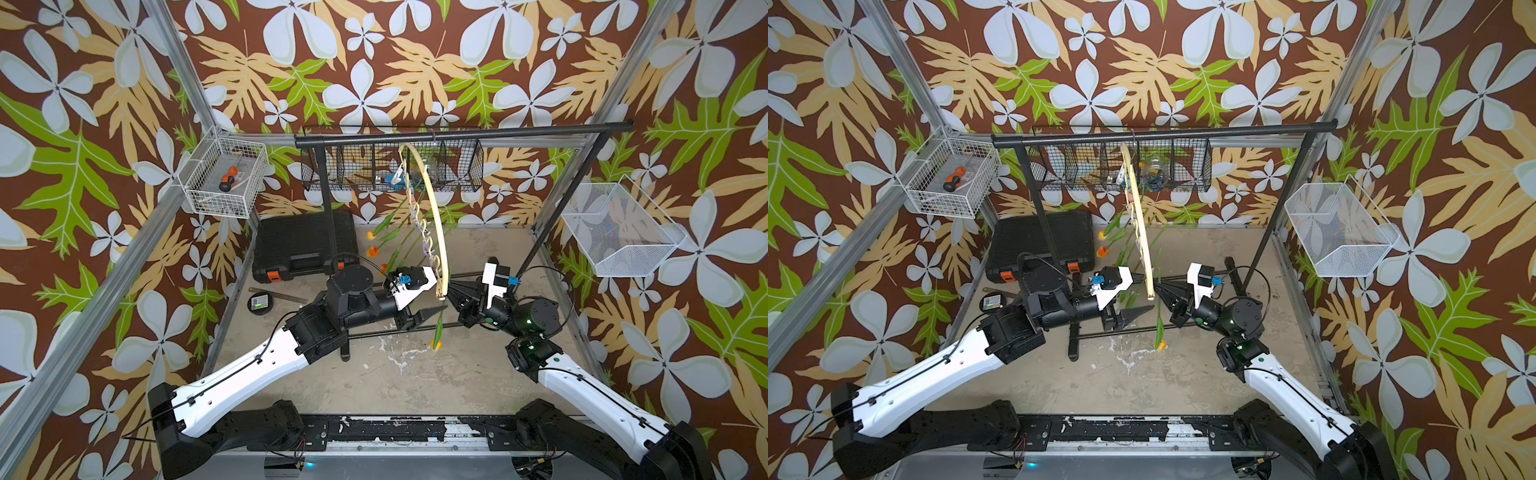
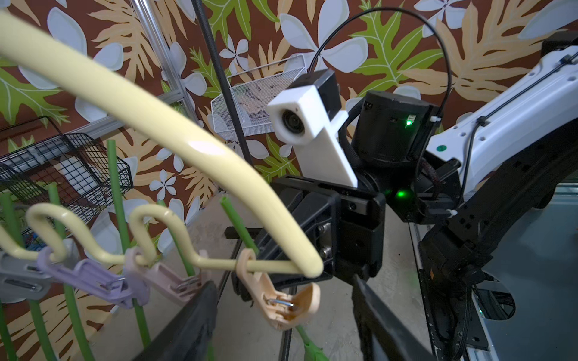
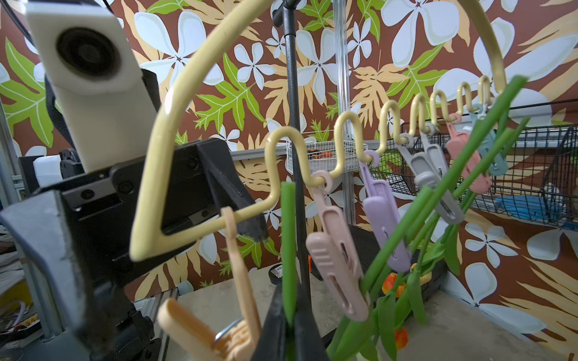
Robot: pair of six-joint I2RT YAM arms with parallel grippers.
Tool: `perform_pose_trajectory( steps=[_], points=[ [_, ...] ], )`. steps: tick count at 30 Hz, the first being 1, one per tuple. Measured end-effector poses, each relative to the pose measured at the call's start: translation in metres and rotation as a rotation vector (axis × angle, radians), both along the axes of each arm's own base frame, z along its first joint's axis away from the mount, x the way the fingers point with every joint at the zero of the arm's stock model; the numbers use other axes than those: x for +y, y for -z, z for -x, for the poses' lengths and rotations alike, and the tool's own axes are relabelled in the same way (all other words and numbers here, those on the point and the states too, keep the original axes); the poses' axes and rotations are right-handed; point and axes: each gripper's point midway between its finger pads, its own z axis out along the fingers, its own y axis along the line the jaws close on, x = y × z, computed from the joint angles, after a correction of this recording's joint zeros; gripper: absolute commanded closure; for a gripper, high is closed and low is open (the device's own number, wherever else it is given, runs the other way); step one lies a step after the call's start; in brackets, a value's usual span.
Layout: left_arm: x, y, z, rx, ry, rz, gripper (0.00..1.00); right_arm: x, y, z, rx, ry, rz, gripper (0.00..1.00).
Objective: Dry the flowers on a clothes hanger
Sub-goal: Open the clamp at the hanger.
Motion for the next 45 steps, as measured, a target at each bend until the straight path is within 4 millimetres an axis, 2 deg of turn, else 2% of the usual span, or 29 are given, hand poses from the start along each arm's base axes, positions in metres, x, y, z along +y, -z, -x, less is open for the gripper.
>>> perform_pose_trajectory(
  steps=[6, 13, 30, 40, 45],
  points=[
    [-0.003, 0.008, 0.0, -0.053, 0.06, -0.039, 0.27, 0.003, -0.001, 0.001, 0.007, -0.02, 0.013, 1.0],
    [-0.008, 0.016, 0.002, -0.058, 0.092, -0.057, 0.32, 0.006, 0.001, -0.003, 0.025, -0.024, 0.024, 1.0],
    [-0.012, 0.012, -0.008, 0.003, 0.039, -0.017, 0.28, 0.006, -0.001, -0.008, 0.068, -0.011, 0.045, 1.0],
    [-0.013, 0.009, -0.008, 0.011, -0.014, -0.006, 0.4, 0.005, -0.002, -0.009, 0.079, -0.001, 0.046, 1.0],
    [-0.014, 0.008, -0.009, 0.007, -0.03, -0.004, 0.4, 0.005, -0.004, -0.009, 0.085, -0.002, 0.045, 1.0]
  ],
)
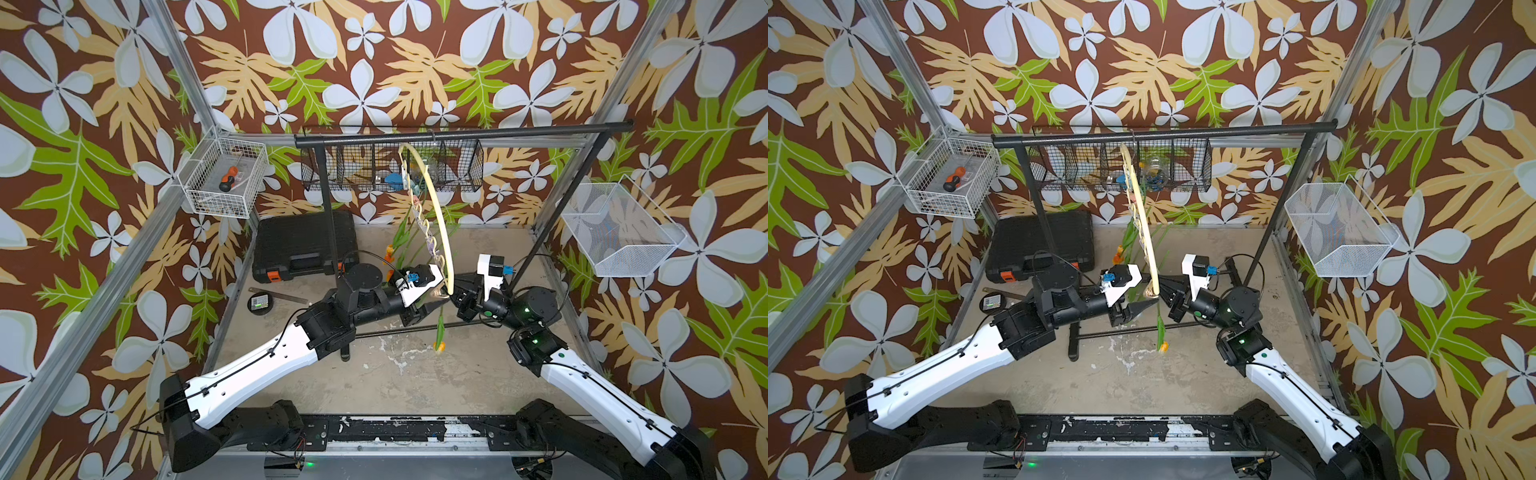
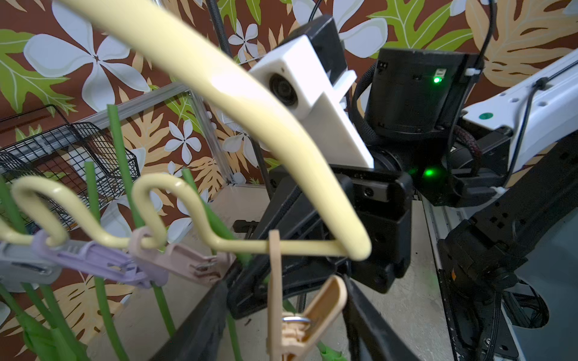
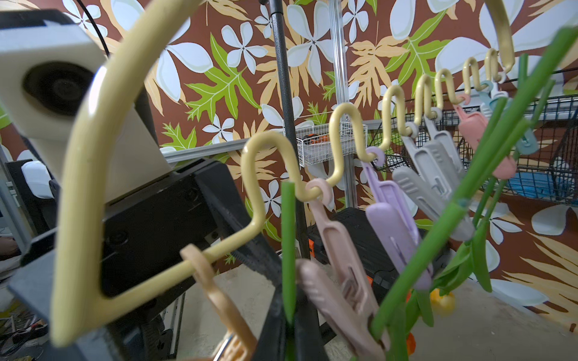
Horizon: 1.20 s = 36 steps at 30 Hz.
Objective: Dry the flowers on a clothes hanger
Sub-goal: Open the clamp at the hanger.
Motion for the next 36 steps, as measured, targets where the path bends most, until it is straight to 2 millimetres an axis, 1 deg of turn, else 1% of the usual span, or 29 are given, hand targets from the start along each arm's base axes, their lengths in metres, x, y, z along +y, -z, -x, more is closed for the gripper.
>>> perform_pose_trajectory(
  steps=[11, 19, 25, 27, 30, 34, 36],
  points=[
    [-0.0032, -0.0029, 0.001, 0.003, -0.034, 0.012, 0.41, -0.0019, -0.0021, 0.0017, 0.009, 0.006, 0.0, 1.0],
    [-0.0052, -0.005, -0.002, -0.005, -0.06, 0.015, 0.52, -0.0032, -0.0037, 0.0025, 0.011, 0.011, 0.0, 1.0],
    [-0.0038, -0.0055, -0.0041, -0.007, -0.074, 0.015, 0.54, -0.0029, -0.0036, 0.0025, 0.017, 0.01, 0.004, 1.0],
    [-0.0035, -0.0058, -0.0039, -0.007, -0.075, 0.015, 0.52, -0.0031, -0.0041, 0.0027, 0.016, 0.01, 0.003, 1.0],
    [-0.004, -0.006, -0.0023, -0.007, -0.069, 0.016, 0.44, -0.0034, -0.0047, 0.0025, 0.014, 0.013, 0.003, 1.0],
    [-0.0035, -0.0049, 0.0001, -0.003, -0.066, 0.013, 0.4, -0.0034, -0.0039, 0.0022, 0.018, 0.014, 0.005, 1.0],
    [-0.0027, -0.0055, 0.0019, 0.001, -0.069, 0.017, 0.39, -0.0034, -0.0037, 0.0022, 0.019, 0.014, 0.006, 1.0]
  ],
)
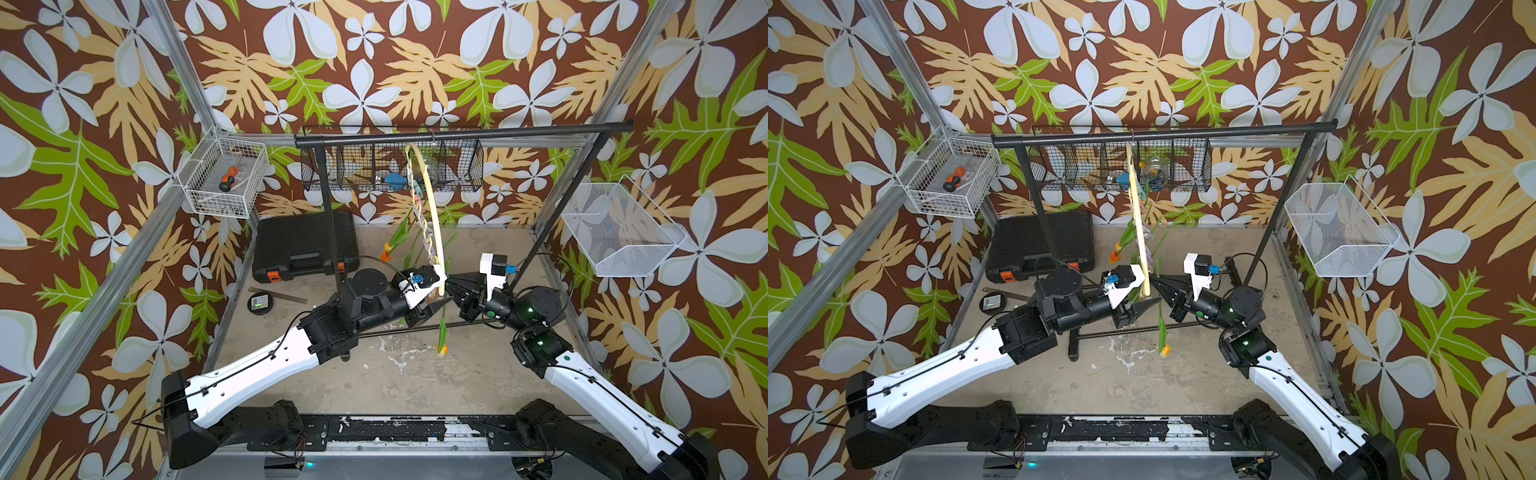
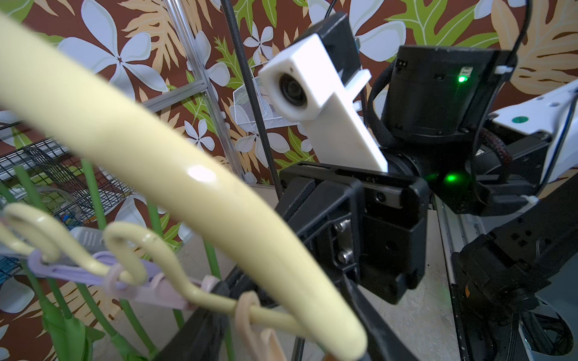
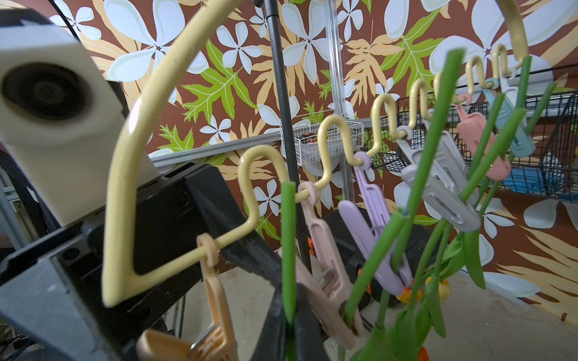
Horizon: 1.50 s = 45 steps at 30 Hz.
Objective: Dry the flowers on a clothes hanger
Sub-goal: Open the clamp at the hanger.
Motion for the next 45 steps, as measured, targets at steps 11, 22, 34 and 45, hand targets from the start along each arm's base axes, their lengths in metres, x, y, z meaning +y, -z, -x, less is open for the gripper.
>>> perform_pose_trajectory(
  steps=[11, 22, 34, 45],
  points=[
    [0.004, 0.003, 0.002, 0.016, -0.041, 0.005, 0.55, -0.001, -0.001, 0.001, -0.001, 0.0, 0.0, 1.0],
    [0.001, 0.002, 0.006, 0.02, -0.012, 0.01, 0.61, -0.001, -0.002, 0.001, -0.002, -0.001, -0.001, 1.0],
    [0.006, -0.007, 0.018, 0.024, 0.03, 0.038, 0.55, -0.001, -0.002, 0.001, -0.003, -0.001, -0.001, 1.0],
    [0.002, -0.002, 0.018, 0.029, 0.04, 0.027, 0.66, -0.001, -0.005, 0.003, -0.009, -0.003, -0.004, 1.0]
  ],
)
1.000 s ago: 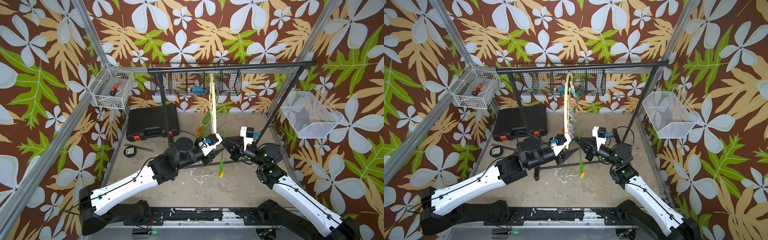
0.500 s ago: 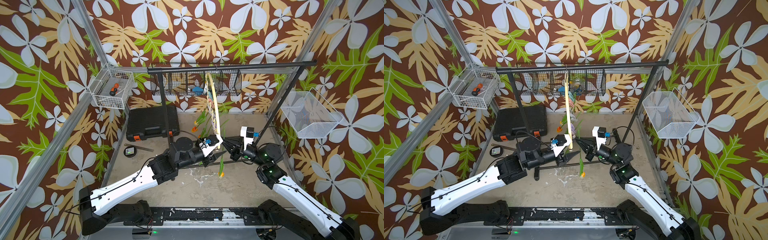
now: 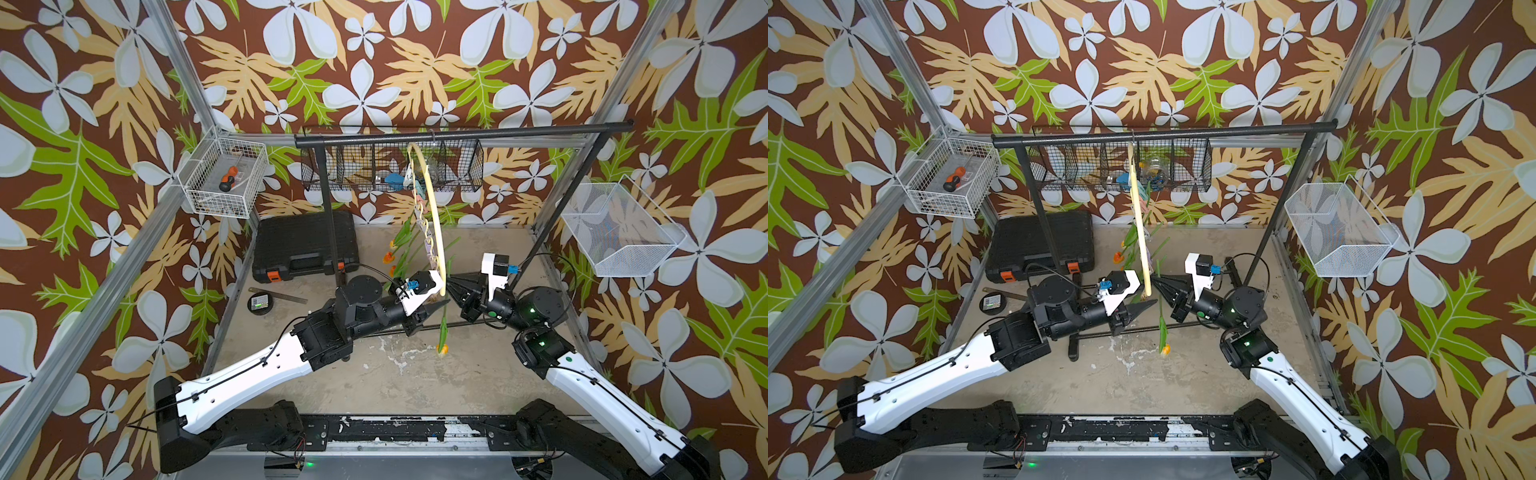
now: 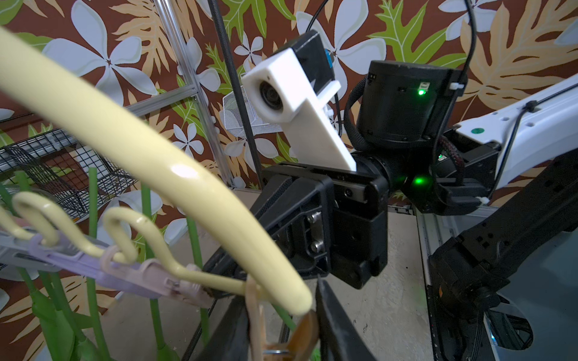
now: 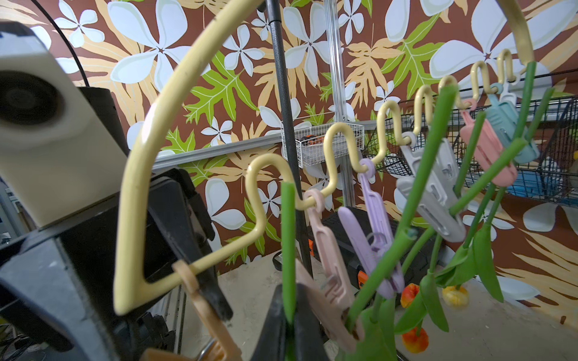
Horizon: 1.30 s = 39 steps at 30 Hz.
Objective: Dry the flowers on a clothes hanger
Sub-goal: Open the clamp at the hanger, then clamp the flower onto the hanger.
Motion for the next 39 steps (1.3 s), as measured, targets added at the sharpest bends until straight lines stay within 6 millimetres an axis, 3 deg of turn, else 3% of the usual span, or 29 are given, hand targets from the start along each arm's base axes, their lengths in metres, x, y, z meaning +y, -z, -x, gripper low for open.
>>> perform_pose_trajectory(
  steps=[13, 22, 27, 39],
  points=[
    [-0.002, -0.003, 0.001, 0.005, 0.009, 0.02, 0.75, -0.002, 0.008, -0.003, 0.024, 0.021, 0.0, 1.0],
    [-0.003, -0.015, 0.0, 0.018, 0.006, 0.092, 0.77, -0.013, 0.039, -0.012, 0.167, 0.085, -0.078, 1.0],
    [-0.005, -0.018, -0.002, 0.025, 0.001, 0.133, 0.77, -0.018, 0.053, -0.006, 0.222, 0.074, -0.143, 1.0],
    [-0.01, -0.026, -0.009, 0.074, -0.016, 0.235, 0.78, -0.016, 0.041, 0.015, 0.238, -0.004, -0.267, 1.0]
  ],
)
